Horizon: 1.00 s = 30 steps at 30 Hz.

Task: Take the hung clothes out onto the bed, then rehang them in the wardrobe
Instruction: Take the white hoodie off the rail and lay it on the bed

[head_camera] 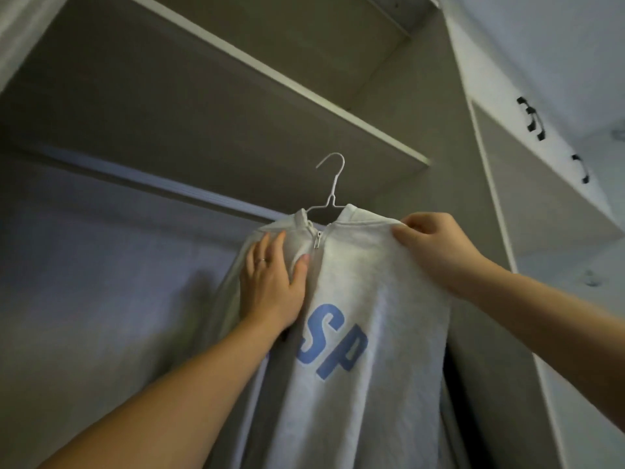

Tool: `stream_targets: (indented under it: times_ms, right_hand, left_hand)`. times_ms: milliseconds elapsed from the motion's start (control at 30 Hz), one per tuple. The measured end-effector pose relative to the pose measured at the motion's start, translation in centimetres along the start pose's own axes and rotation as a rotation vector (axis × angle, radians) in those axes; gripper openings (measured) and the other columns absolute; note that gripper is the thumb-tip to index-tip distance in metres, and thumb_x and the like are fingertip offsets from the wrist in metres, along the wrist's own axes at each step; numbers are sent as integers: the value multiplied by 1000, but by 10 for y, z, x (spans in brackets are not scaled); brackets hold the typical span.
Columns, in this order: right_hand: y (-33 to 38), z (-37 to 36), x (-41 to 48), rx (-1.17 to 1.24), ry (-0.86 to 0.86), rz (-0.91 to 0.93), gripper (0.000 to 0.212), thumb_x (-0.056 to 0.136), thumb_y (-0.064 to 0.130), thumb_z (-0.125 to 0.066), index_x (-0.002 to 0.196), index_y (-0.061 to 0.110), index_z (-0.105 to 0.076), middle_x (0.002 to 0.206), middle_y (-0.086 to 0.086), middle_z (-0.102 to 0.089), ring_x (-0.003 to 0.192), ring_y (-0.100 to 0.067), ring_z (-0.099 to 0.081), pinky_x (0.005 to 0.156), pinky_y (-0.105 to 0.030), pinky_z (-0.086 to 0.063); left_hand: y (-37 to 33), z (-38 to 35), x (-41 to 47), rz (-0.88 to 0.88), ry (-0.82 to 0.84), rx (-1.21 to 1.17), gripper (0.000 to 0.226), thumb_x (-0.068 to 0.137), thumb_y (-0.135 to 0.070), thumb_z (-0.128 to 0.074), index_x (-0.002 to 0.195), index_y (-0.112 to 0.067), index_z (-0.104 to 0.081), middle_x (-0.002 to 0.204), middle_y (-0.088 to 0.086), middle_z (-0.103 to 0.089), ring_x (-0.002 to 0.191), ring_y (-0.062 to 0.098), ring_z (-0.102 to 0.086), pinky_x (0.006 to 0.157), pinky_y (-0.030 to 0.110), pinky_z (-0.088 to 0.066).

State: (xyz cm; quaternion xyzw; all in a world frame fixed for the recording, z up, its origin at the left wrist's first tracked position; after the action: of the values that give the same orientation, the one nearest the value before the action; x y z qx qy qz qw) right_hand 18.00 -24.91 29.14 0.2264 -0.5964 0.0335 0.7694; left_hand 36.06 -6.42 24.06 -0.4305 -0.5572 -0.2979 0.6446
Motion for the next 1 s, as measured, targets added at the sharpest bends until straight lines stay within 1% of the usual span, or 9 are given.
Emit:
stream_targets:
  times_ms: [200,300,400,500,633,733,833,900,1000]
  right_hand:
    - [-13,121,-44,-354,-54,96,20,96,27,-55,81,18,-66,72,5,-62,74,-20,-57,66,-33,-41]
    - [-26,187,-68,-509,-78,77,21,97,31,-52,84,21,-65,75,6,-62,77,-22,-57,68,-37,-46]
    - [-41,256,-93,-650,-112,33,18,97,34,-51,85,27,-62,76,6,-60,79,-25,-58,68,-37,-47]
    - [-49,323,-126,-751,-123,-24,19,97,34,-50,94,24,-66,83,0,-63,83,-27,-59,70,-37,-47]
    - [-49,413,-175,-907,-151,-71,20,98,33,-51,100,22,-67,84,-1,-62,79,-24,-54,66,-32,-35]
    - [-48,481,-214,-993,-162,-112,20,98,32,-52,99,20,-68,90,-8,-69,81,-27,-58,68,-35,-43]
    - [-46,541,-255,-1084,-161,-156,19,98,29,-53,99,17,-67,87,-8,-68,81,-31,-60,70,-37,-46]
    - [-50,576,-285,-1137,-144,-204,18,99,27,-53,98,16,-67,83,-4,-65,78,-28,-60,67,-33,-42]
    - [-59,624,-331,-1249,-133,-262,15,98,28,-53,96,19,-65,80,-3,-66,72,-26,-61,64,-37,-49]
  left_hand:
    - [-102,-33,-21,-127,11,-54,77,90,-62,-22,151,-17,-34,160,11,-28,147,31,-21,120,47,-16]
    - [-170,-50,-42,-153,46,-143,75,91,-60,-23,152,-18,-32,161,9,-27,148,29,-18,120,47,-13]
    - [-237,-66,-71,-166,95,-248,73,91,-60,-26,149,-17,-37,155,7,-37,144,30,-27,117,53,-20]
    - [-300,-85,-106,-175,163,-329,69,91,-59,-29,143,-17,-44,143,7,-49,131,30,-41,110,52,-30]
    - [-383,-107,-154,-156,263,-480,68,90,-65,-26,134,-20,-50,128,7,-57,113,31,-51,100,44,-36]
    - [-444,-126,-191,-175,384,-637,63,89,-66,-26,122,-20,-54,114,5,-62,99,28,-55,91,43,-42]
    - [-502,-154,-233,-211,546,-750,50,91,-62,-30,98,-19,-54,90,6,-63,80,27,-57,74,41,-48]
    - [-543,-173,-264,-243,648,-816,47,94,-57,-32,84,-15,-49,81,12,-62,75,34,-59,63,43,-46]
    - [-609,-199,-316,-293,752,-924,38,103,-42,-40,80,-13,-46,83,21,-64,74,39,-59,57,39,-35]
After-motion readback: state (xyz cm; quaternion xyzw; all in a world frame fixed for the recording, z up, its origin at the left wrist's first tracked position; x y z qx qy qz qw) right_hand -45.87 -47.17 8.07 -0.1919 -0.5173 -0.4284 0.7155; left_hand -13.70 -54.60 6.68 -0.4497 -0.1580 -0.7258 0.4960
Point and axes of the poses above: each hand's wrist, its own x-axis towards the middle knuckle, its own z-axis out of the back of the hand, y = z × x, the point moved 6 cm from there along x, towards the middle knuckle
